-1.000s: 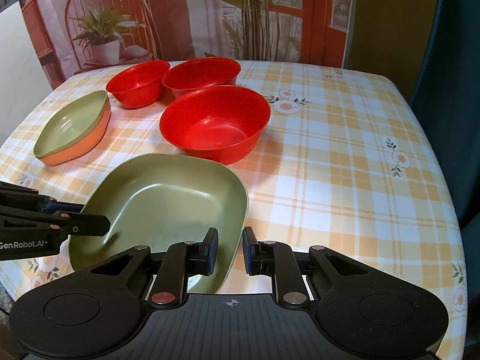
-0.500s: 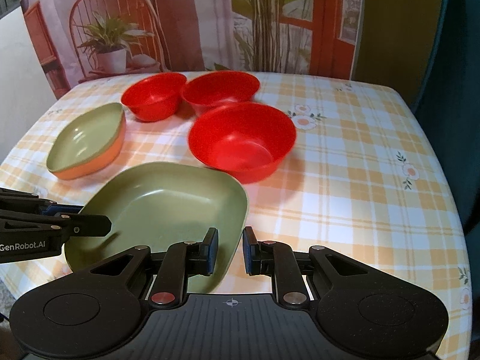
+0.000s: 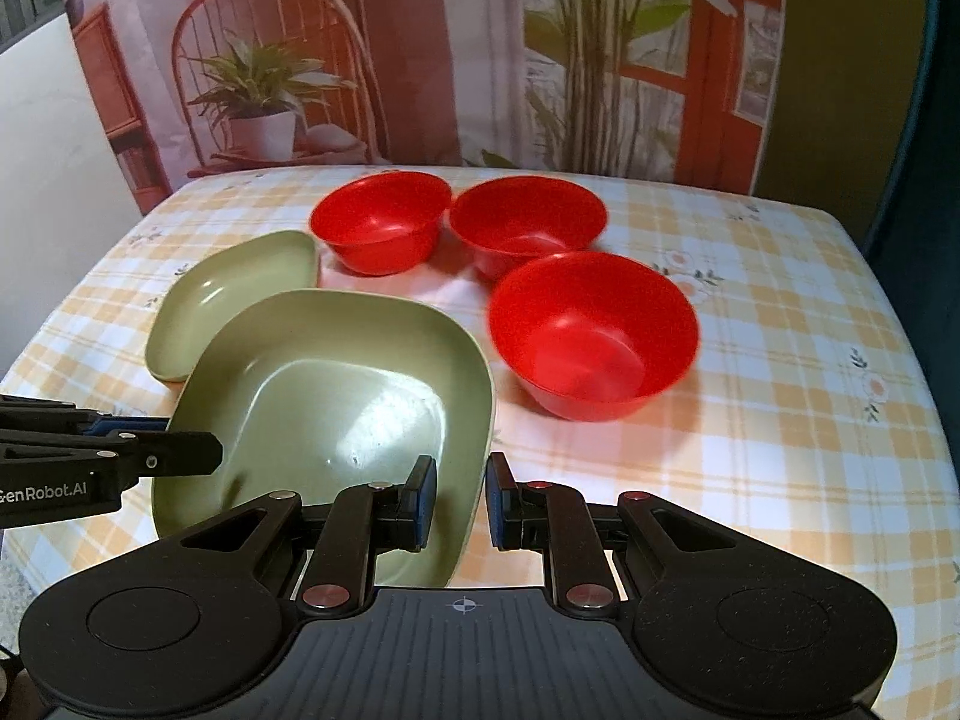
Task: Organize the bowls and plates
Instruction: 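Lift the second green plate with the left tool toward the plate stack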
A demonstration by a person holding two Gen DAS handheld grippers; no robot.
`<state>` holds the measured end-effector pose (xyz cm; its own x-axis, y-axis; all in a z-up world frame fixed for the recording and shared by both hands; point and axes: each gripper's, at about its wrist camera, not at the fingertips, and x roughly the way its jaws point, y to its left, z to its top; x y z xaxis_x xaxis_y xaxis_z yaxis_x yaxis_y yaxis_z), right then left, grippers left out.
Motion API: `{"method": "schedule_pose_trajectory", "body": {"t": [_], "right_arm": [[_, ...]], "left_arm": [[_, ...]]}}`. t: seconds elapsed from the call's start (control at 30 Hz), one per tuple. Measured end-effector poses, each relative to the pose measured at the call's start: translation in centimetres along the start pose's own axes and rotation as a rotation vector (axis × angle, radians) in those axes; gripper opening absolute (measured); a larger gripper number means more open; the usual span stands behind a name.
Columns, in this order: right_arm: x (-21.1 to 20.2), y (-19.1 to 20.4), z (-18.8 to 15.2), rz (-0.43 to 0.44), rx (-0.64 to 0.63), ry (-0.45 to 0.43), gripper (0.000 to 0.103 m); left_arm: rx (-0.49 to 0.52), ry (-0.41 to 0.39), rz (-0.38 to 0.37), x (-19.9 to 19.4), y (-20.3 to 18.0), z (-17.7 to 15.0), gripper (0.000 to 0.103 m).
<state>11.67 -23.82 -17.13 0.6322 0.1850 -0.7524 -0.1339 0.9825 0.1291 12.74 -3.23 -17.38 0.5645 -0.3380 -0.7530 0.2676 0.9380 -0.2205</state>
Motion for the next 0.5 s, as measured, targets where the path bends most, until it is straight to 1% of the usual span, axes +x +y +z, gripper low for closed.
{"method": "schedule_pose_trajectory", "body": {"t": [0.33,0.5], "right_arm": [[0.5,2.8,2.5,0.03,-0.048,-0.03,0.017],[0.9,3.9,3.5,0.045,-0.072,-0.041,0.017]], "left_arm": [[-0.013,-0.067,0.03,-2.0,2.2,1.3,0.019],[-0.02,-0.074,0.043,-2.4,3.1,1.7,0.019]]}}
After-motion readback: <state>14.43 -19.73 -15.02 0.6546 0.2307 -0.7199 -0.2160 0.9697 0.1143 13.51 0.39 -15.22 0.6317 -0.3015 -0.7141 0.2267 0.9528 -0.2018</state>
